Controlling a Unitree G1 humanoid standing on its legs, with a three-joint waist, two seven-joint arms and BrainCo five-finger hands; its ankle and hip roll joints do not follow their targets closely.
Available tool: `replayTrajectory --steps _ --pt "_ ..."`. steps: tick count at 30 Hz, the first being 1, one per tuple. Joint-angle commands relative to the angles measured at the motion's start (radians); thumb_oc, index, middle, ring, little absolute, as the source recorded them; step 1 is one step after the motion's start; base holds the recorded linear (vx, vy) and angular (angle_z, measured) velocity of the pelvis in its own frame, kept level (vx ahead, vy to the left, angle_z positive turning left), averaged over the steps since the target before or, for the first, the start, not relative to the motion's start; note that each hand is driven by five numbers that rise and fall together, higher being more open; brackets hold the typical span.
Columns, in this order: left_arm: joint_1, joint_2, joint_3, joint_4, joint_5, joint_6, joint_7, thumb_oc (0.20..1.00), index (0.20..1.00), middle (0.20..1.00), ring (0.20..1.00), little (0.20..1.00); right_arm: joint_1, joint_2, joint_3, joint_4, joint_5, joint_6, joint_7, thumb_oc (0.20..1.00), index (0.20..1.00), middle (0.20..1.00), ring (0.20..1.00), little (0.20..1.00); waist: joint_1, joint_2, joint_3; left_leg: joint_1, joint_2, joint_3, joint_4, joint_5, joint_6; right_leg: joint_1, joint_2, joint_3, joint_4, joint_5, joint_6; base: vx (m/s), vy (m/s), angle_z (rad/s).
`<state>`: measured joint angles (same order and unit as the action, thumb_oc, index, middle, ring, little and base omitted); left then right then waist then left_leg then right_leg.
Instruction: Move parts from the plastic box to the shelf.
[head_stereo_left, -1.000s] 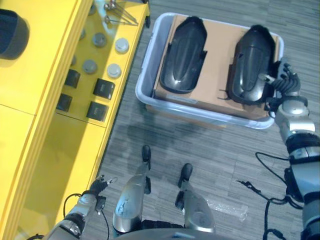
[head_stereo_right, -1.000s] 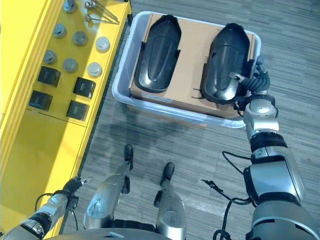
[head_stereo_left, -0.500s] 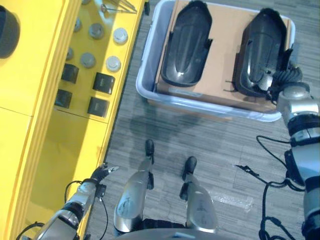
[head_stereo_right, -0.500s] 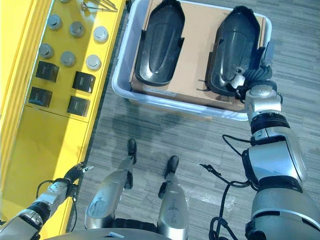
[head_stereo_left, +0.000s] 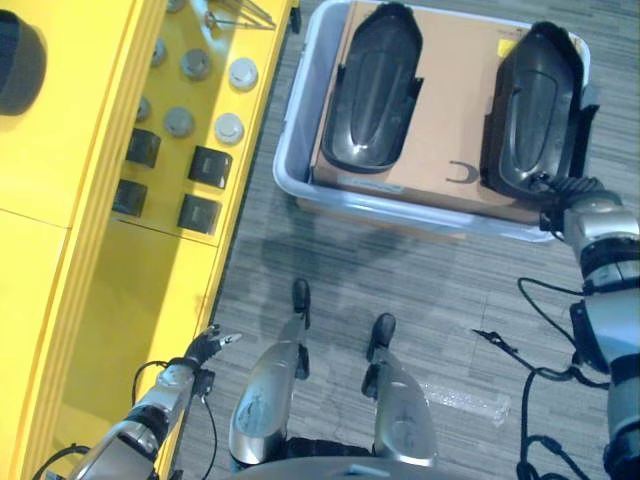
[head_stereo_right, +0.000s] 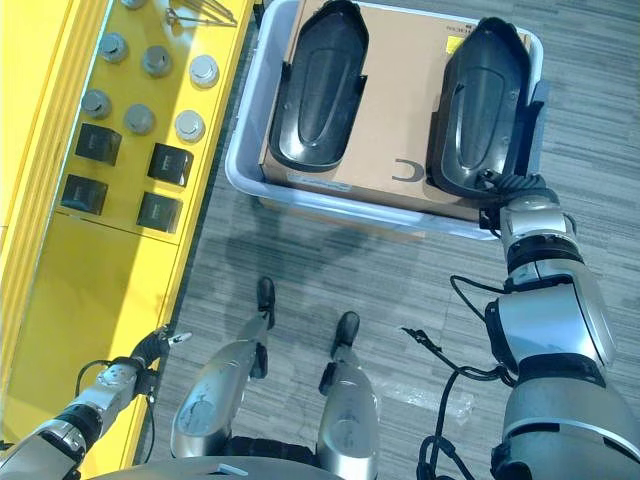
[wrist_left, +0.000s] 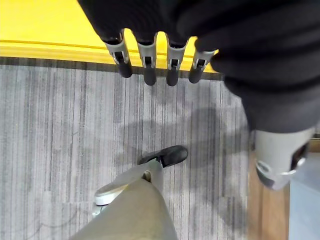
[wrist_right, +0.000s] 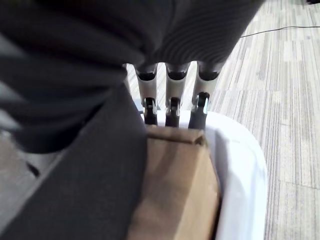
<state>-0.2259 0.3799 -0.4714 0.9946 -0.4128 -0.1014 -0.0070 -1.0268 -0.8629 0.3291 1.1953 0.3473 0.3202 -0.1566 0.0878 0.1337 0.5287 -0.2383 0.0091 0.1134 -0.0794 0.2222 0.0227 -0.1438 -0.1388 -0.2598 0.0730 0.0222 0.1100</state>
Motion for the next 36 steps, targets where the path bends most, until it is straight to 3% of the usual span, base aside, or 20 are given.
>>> replayTrajectory --steps 1,6,10,14,18,20,24,28,31,36 --pt "0.034 0.002 -0.001 -0.003 0.000 -0.033 0.019 1.000 1.000 1.000 1.000 1.000 0.056 -0.057 0.050 0.023 0.004 -0.053 -0.034 0.200 0.200 0.200 0.200 0.200 0.003 -0.009 -0.009 0.022 0.009 -0.024 0.148 -0.243 -0.054 -0.066 -0.039 0.012 0.054 -0.078 -0.044 -0.01 -0.006 0.06" --pt "0.071 0.013 0.030 -0.033 0.038 -0.078 0.064 1.000 1.000 1.000 1.000 1.000 0.223 -0.050 -0.060 -0.072 0.002 -0.222 -0.155 0.200 0.200 0.200 0.200 0.200 -0.008 -0.042 -0.061 0.110 0.016 -0.007 0.110 -0.252 -0.061 0.027 -0.030 -0.006 -0.001 -0.064 -0.035 -0.01 -0.060 0.03" --pt "0.100 0.038 0.052 -0.113 0.042 -0.099 0.116 1.000 1.000 1.000 1.000 1.000 0.334 -0.052 -0.116 -0.178 -0.045 -0.286 -0.234 0.200 0.200 0.200 0.200 0.200 -0.022 -0.058 -0.116 0.166 0.020 0.007 0.066 -0.241 -0.067 0.078 -0.025 -0.008 -0.037 -0.048 -0.024 0.00 -0.020 0.02" --pt "0.143 0.110 0.102 -0.373 0.019 -0.024 0.176 1.000 1.000 1.000 1.000 1.000 0.529 -0.052 -0.212 -0.419 -0.176 -0.327 -0.335 0.200 0.200 0.200 0.200 0.200 -0.035 -0.081 -0.214 0.223 0.030 0.020 -0.003 -0.206 -0.079 0.148 -0.011 -0.018 -0.095 -0.021 -0.006 0.01 -0.047 0.02" --pt "0.151 0.168 0.161 -0.581 0.014 0.036 0.189 1.000 1.000 1.000 1.000 1.000 0.680 -0.046 -0.288 -0.661 -0.307 -0.316 -0.412 0.200 0.200 0.200 0.200 0.200 -0.042 -0.103 -0.276 0.254 0.037 0.030 -0.008 -0.212 -0.081 0.201 -0.005 -0.040 -0.126 -0.016 0.001 -0.04 -0.061 0.01" --pt "0.155 0.174 0.208 -0.708 -0.078 0.107 0.189 1.000 1.000 1.000 1.000 1.000 0.757 -0.045 -0.334 -0.814 -0.363 -0.304 -0.459 0.200 0.200 0.200 0.200 0.200 -0.051 -0.115 -0.311 0.274 0.042 0.045 -0.006 -0.217 -0.074 0.219 -0.004 -0.042 -0.128 -0.019 0.001 -0.02 -0.007 -0.03" --pt "0.100 0.173 0.268 -0.890 -0.157 0.095 0.184 1.000 1.000 1.000 1.000 1.000 0.813 -0.020 -0.377 -1.029 -0.491 -0.348 -0.543 0.200 0.200 0.200 0.200 0.200 -0.069 -0.130 -0.349 0.318 0.049 0.069 0.000 -0.241 -0.060 0.262 0.001 -0.037 -0.135 -0.031 0.000 -0.04 -0.011 -0.07" --pt "-0.036 0.121 0.221 -0.999 -0.257 0.110 0.131 1.000 1.000 1.000 1.000 1.000 0.737 -0.008 -0.340 -1.167 -0.543 -0.408 -0.559 0.200 0.200 0.200 0.200 0.200 -0.083 -0.145 -0.373 0.341 0.051 0.075 0.002 -0.253 -0.053 0.281 0.005 -0.023 -0.133 -0.039 0.000 -0.07 -0.023 -0.10" --pt "-0.203 0.011 0.099 -0.977 -0.267 0.109 0.144 1.000 1.000 1.000 1.000 1.000 0.530 0.026 -0.200 -1.260 -0.593 -0.380 -0.524 0.200 0.200 0.200 0.200 0.200 -0.097 -0.154 -0.394 0.370 0.051 0.085 0.003 -0.276 -0.046 0.301 0.008 -0.009 -0.128 -0.057 -0.001 -0.06 -0.006 -0.10" --pt "-0.293 -0.042 0.042 -0.953 -0.251 0.107 0.151 1.000 1.000 1.000 1.000 1.000 0.409 0.073 -0.108 -1.267 -0.631 -0.367 -0.512 0.200 0.200 0.200 0.200 0.200 -0.103 -0.154 -0.408 0.382 0.053 0.088 0.003 -0.284 -0.044 0.312 0.011 0.004 -0.137 -0.059 0.000 -0.01 0.013 -0.15"
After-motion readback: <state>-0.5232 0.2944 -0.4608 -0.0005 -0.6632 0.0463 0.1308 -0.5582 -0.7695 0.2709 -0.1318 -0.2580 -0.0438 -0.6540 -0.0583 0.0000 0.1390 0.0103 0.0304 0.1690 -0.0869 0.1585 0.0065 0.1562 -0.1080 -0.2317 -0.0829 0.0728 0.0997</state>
